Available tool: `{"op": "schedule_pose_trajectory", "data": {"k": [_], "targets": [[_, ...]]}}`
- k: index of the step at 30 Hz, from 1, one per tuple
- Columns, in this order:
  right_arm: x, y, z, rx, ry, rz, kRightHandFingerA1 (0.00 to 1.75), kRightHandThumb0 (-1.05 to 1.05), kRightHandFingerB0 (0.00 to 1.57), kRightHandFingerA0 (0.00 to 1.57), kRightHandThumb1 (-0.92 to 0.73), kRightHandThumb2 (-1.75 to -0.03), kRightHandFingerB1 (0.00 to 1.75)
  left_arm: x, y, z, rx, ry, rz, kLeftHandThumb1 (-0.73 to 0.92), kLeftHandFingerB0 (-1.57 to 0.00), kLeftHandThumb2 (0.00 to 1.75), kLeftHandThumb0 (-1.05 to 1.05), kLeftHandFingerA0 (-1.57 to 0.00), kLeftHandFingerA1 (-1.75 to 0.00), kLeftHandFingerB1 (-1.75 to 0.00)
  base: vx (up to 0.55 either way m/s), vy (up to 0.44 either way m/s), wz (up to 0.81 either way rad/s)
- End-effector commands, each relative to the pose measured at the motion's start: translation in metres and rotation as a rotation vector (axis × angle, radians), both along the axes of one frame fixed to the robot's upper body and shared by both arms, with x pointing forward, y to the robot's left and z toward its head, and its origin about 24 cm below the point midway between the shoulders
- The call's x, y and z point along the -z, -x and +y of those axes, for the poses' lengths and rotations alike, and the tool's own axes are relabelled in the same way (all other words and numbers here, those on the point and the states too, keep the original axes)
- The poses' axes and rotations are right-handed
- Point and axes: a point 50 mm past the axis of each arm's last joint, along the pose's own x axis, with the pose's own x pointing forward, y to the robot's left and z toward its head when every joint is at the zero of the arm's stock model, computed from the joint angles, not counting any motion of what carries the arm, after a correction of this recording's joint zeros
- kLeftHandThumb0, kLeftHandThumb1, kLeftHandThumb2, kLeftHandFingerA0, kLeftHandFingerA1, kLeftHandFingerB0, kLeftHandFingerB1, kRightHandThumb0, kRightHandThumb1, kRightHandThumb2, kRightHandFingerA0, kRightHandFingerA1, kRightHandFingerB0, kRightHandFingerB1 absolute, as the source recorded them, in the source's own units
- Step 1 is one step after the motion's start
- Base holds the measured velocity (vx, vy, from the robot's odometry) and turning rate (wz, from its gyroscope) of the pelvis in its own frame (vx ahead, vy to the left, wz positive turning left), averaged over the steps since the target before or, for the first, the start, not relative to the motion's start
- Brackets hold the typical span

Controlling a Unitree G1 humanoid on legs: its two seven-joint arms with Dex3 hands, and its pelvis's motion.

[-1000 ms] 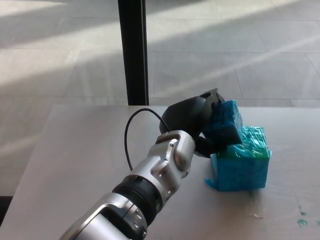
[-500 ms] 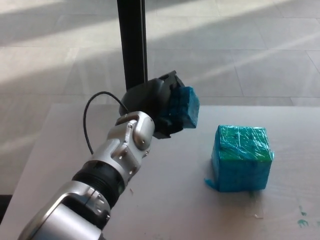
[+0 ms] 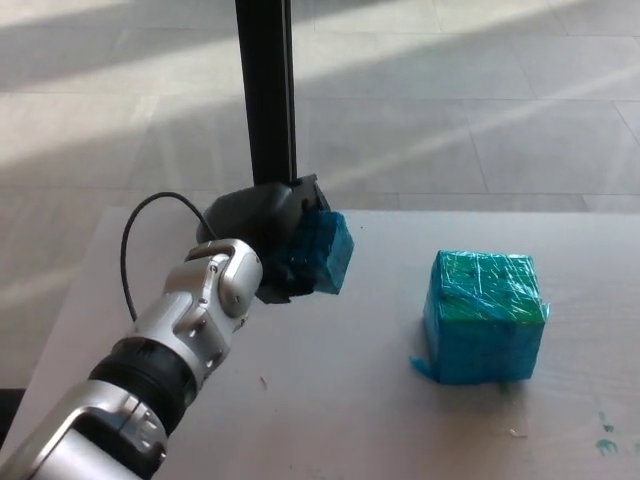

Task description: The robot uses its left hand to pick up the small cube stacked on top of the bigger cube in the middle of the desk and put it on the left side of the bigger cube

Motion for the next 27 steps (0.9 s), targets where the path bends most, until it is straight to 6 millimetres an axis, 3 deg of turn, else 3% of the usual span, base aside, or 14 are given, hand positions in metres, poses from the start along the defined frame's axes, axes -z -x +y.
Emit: {"op": "schedule_pose_trajectory", "data": {"k": [1, 2, 5, 7, 8, 15, 16, 18, 19, 22, 24, 25, 26, 27], "targets": [[-0.005, 0.003, -0.009, 0.019, 0.031, 0.017, 0.55, -0.40, 0.43, 0.59, -0.69, -0.61, 0.39, 0.016, 0.010, 0.004, 0.049, -0.112, 0.073, 0.67, -0.77, 0.82, -0.21, -0.79, -1.68, -1.40, 0.00, 0.000, 0.00], [-0.005, 0.003, -0.008, 0.031, 0.028, 0.010, 0.57, -0.40, 0.44, 0.59, -0.69, -0.60, 0.39, 0.019, 0.011, 0.004, 0.079, -0.145, 0.065, 0.64, -0.82, 0.85, -0.20, -0.81, -1.64, -1.31, 0.00, 0.000, 0.00], [-0.005, 0.002, -0.009, 0.035, 0.026, 0.008, 0.57, -0.40, 0.43, 0.58, -0.68, -0.60, 0.39, 0.029, 0.018, 0.004, 0.089, -0.147, 0.072, 0.68, -0.76, 0.79, -0.20, -0.80, -1.67, -1.43, 0.00, 0.000, 0.00], [-0.007, 0.000, -0.007, 0.016, 0.024, -0.001, 0.55, -0.42, 0.43, 0.57, -0.69, -0.60, 0.39, 0.033, 0.019, 0.003, 0.077, -0.138, 0.108, 0.65, -0.73, 0.86, -0.21, -0.78, -1.71, -1.48, 0.00, 0.000, 0.00], [-0.007, -0.001, -0.006, 0.013, 0.027, -0.002, 0.54, -0.41, 0.44, 0.58, -0.68, -0.60, 0.38, 0.036, 0.021, 0.000, 0.075, -0.131, 0.130, 0.63, -0.66, 0.82, -0.17, -0.87, -1.74, -1.45, 0.00, 0.000, 0.00], [-0.006, -0.003, -0.007, 0.025, 0.041, 0.011, 0.54, -0.41, 0.43, 0.59, -0.69, -0.61, 0.38, 0.038, 0.023, -0.007, 0.111, -0.190, 0.174, 0.69, -0.64, 0.66, -0.18, -0.87, -1.72, -1.40, 0.00, 0.000, 0.00], [-0.007, -0.004, -0.007, 0.021, 0.032, 0.016, 0.53, -0.40, 0.41, 0.57, -0.68, -0.60, 0.38, 0.039, 0.023, -0.009, 0.116, -0.224, 0.193, 0.63, -0.77, 0.79, -0.23, -0.79, -1.62, -1.01, 0.00, 0.000, 0.00], [-0.007, -0.004, -0.007, 0.025, 0.035, 0.012, 0.55, -0.42, 0.42, 0.58, -0.69, -0.61, 0.38, 0.039, 0.023, -0.010, 0.109, -0.284, 0.225, 0.68, -0.71, 0.78, -0.27, -0.74, -1.63, -1.11, 0.00, 0.000, 0.00], [-0.007, -0.004, -0.007, 0.025, 0.033, 0.010, 0.54, -0.41, 0.43, 0.58, -0.69, -0.61, 0.38, 0.040, 0.023, -0.010, 0.108, -0.299, 0.226, 0.67, -0.78, 0.80, -0.26, -0.82, -1.63, -1.05, 0.00, 0.000, 0.00], [-0.006, -0.003, -0.007, 0.030, 0.030, 0.003, 0.54, -0.42, 0.42, 0.58, -0.69, -0.60, 0.38, 0.041, 0.023, -0.010, 0.118, -0.350, 0.215, 0.66, -0.75, 0.67, -0.30, -0.82, -1.63, -0.67, 0.00, 0.000, 0.00], [-0.007, -0.003, -0.006, 0.013, 0.036, 0.001, 0.52, -0.42, 0.42, 0.57, -0.68, -0.60, 0.38, 0.040, 0.023, -0.010, 0.125, -0.383, 0.197, 0.69, -0.67, 0.65, -0.34, -0.72, -1.50, -0.66, 0.00, 0.000, 0.00], [-0.008, -0.003, -0.006, 0.019, 0.030, -0.001, 0.52, -0.42, 0.42, 0.57, -0.67, -0.60, 0.37, 0.038, 0.022, -0.010, 0.132, -0.427, 0.182, 0.70, -0.55, 0.64, -0.38, -0.69, -1.45, -0.78, 0.00, 0.000, 0.00], [-0.008, -0.004, -0.005, 0.021, 0.026, -0.001, 0.62, -0.46, 0.35, 0.51, -0.53, -0.87, 0.51, 0.039, 0.021, -0.010, 0.135, -0.464, 0.186, 0.69, -0.45, 0.63, -0.42, -0.71, -1.37, -0.72, 0.00, 0.000, 0.00], [-0.007, -0.003, -0.005, 0.022, 0.025, 0.001, 0.62, -0.46, 0.35, 0.51, -0.53, -0.87, 0.51, 0.039, 0.021, -0.010, 0.137, -0.466, 0.187, 0.69, -0.45, 0.63, -0.42, -0.71, -1.37, -0.72, 0.00, 0.000, 0.00]]}}
